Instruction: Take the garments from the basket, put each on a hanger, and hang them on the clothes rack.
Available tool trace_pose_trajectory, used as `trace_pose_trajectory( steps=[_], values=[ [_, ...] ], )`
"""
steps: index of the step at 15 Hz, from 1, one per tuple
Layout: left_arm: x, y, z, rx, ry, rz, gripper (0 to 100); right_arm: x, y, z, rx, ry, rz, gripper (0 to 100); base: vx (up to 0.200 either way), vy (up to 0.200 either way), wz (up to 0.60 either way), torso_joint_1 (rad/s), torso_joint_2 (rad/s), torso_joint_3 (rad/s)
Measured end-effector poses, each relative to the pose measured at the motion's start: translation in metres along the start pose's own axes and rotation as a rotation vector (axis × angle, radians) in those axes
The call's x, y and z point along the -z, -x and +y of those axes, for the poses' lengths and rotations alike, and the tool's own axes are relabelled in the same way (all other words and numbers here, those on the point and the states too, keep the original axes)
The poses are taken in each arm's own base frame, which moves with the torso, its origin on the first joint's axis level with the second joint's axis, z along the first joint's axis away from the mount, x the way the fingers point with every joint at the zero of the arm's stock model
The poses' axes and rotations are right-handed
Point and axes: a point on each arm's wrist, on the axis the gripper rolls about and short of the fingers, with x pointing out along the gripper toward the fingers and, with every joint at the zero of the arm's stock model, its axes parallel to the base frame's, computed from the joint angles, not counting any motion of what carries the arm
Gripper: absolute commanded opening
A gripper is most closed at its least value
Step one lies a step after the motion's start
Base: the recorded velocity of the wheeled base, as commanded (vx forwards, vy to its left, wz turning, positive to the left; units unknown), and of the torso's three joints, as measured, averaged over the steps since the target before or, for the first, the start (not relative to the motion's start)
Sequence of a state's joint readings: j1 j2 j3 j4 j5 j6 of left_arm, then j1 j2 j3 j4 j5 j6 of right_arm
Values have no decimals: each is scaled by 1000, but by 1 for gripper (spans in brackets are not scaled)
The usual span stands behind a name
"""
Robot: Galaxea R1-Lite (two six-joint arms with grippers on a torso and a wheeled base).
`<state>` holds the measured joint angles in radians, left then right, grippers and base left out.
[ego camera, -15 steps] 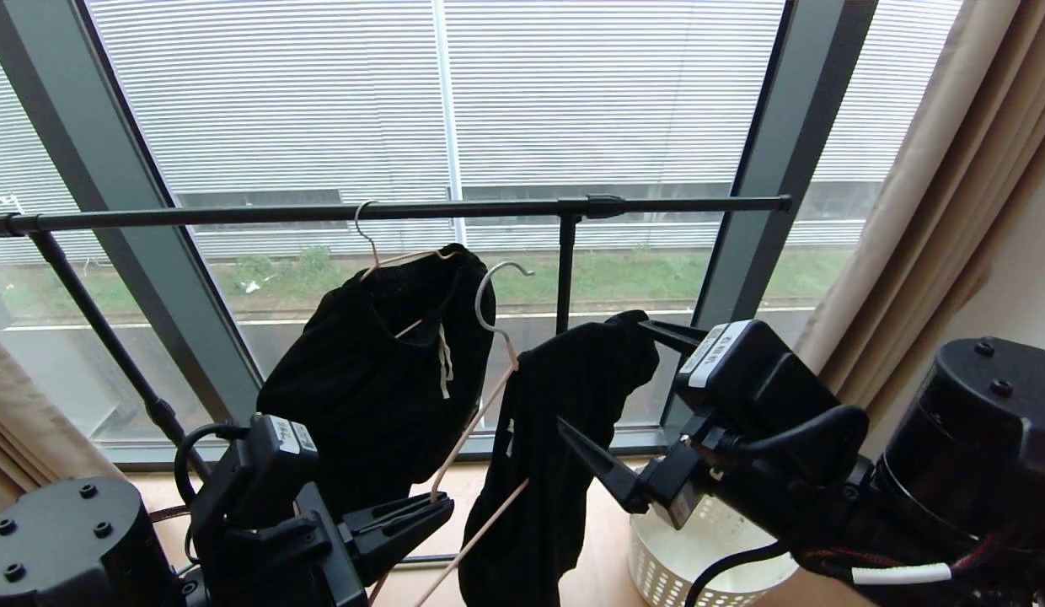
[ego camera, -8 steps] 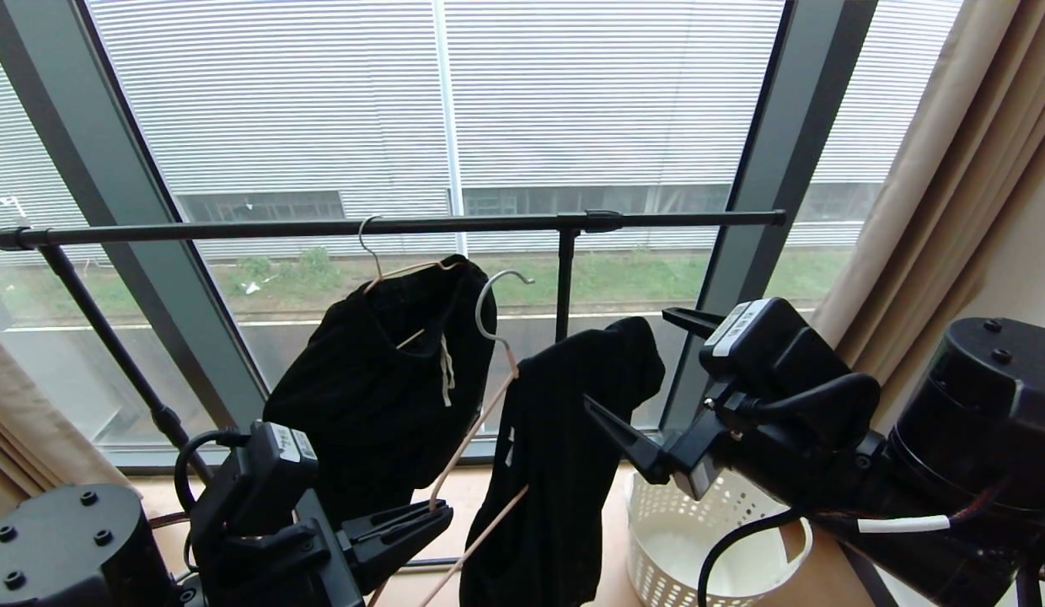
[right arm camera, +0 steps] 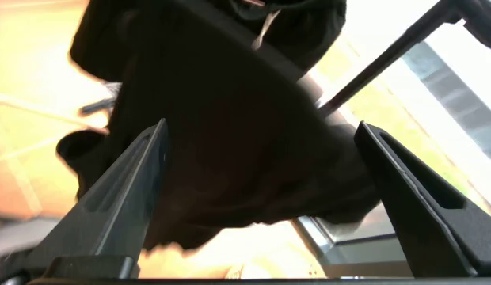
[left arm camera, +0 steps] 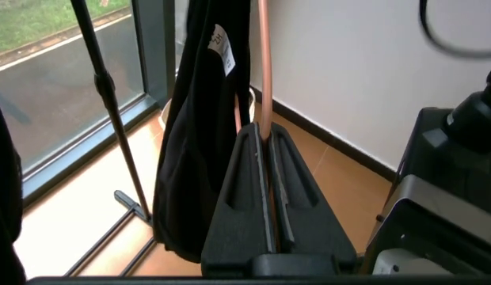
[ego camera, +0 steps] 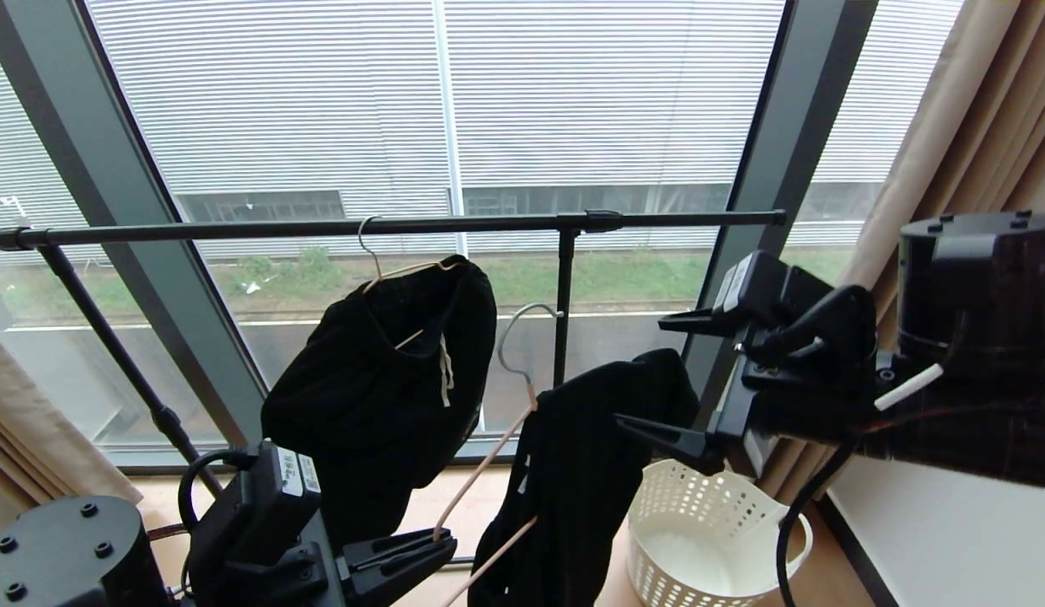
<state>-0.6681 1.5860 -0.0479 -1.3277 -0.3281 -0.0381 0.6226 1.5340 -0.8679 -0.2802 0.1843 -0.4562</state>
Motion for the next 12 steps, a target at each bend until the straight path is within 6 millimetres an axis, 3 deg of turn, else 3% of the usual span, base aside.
trace_pose_trajectory(
  steps=[4,12],
  values=[
    [2,2,0,-4,-5,10,0,-20,-2,-32,-137,56,0,100,0,0,0,0,0,0],
    [8,8,4,56,-68,30,0,4,-27,-54,-228,250,70,100,0,0,0,0,0,0]
  ],
)
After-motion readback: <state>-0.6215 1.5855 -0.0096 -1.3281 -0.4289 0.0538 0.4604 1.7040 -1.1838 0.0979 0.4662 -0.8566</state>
